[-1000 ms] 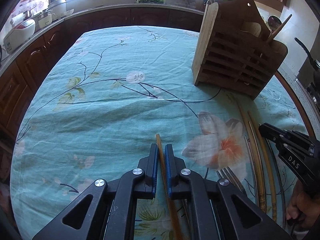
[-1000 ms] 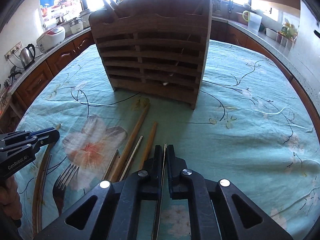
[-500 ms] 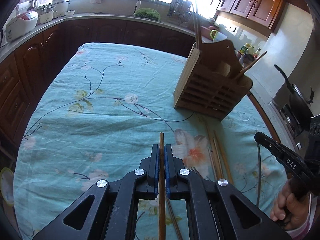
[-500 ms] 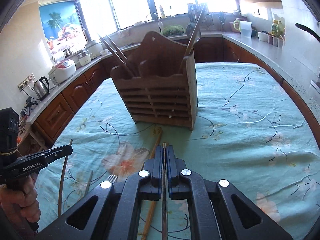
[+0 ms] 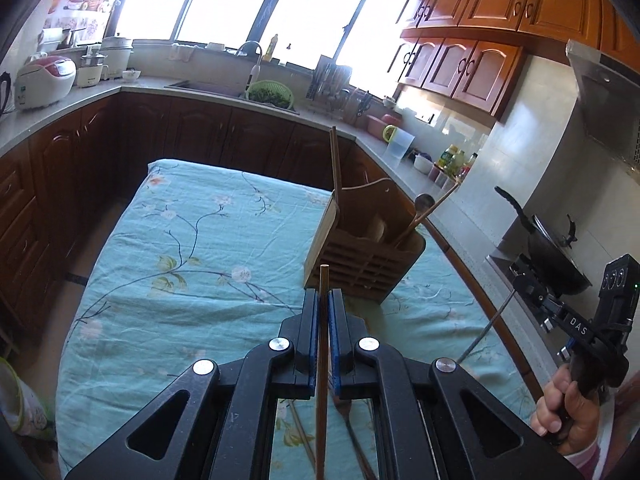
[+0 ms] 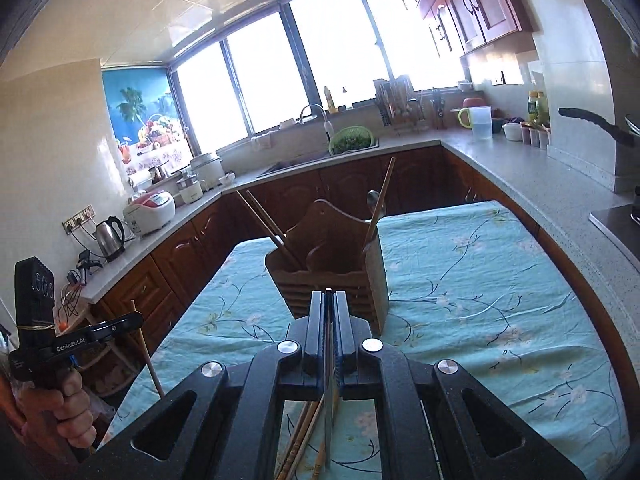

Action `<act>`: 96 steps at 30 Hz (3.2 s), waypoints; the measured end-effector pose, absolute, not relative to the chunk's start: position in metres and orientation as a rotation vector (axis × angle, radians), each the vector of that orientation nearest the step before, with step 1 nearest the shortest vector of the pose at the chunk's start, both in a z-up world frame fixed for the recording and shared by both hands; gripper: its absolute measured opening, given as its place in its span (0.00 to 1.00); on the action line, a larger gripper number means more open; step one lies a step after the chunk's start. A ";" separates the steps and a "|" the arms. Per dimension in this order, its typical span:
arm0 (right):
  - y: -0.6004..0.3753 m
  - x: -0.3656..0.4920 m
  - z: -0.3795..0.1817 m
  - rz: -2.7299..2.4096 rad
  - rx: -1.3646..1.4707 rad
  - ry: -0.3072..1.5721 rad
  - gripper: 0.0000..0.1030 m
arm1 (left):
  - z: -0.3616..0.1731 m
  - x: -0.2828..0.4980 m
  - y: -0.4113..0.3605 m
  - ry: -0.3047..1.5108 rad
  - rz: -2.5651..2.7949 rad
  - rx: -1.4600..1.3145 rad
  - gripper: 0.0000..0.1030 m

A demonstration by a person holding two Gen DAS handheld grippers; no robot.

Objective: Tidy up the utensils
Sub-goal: 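Lift both chopsticks and carry them toward the wooden holder, then lower both chopsticks into the holder slots and open both tools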

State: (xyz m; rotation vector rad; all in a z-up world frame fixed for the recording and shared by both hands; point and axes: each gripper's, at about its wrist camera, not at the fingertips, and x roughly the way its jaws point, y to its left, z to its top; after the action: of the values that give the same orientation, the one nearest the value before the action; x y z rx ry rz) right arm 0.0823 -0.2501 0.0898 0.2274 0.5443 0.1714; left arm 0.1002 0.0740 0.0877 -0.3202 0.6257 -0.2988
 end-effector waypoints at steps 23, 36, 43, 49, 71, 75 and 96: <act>-0.264 0.091 0.109 0.174 0.266 0.488 0.04 | 0.096 0.119 0.077 0.563 -0.299 -0.336 0.03; -0.267 0.127 0.143 0.175 0.257 0.411 0.04 | 0.117 0.162 0.081 0.449 -0.299 -0.378 0.03; -0.275 0.161 0.171 0.156 0.269 0.331 0.04 | 0.134 0.205 0.069 0.365 -0.288 -0.371 0.03; -0.287 0.192 0.180 0.125 0.297 0.293 0.04 | 0.132 0.247 0.048 0.310 -0.253 -0.354 0.03; -0.276 0.235 0.076 0.054 0.299 0.436 0.04 | 0.017 0.341 -0.003 0.408 -0.228 -0.345 0.04; -0.279 0.235 0.077 0.055 0.312 0.446 0.04 | 0.021 0.348 -0.001 0.424 -0.236 -0.340 0.04; -0.287 0.230 0.081 0.063 0.364 0.437 0.43 | 0.030 0.339 0.016 0.488 -0.234 -0.354 0.36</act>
State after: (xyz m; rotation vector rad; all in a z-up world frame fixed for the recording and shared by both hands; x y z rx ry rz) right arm 0.2300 -0.2871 0.0810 0.3642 0.4365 0.0631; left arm 0.3388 0.0159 0.0300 -0.3535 0.4879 -0.2345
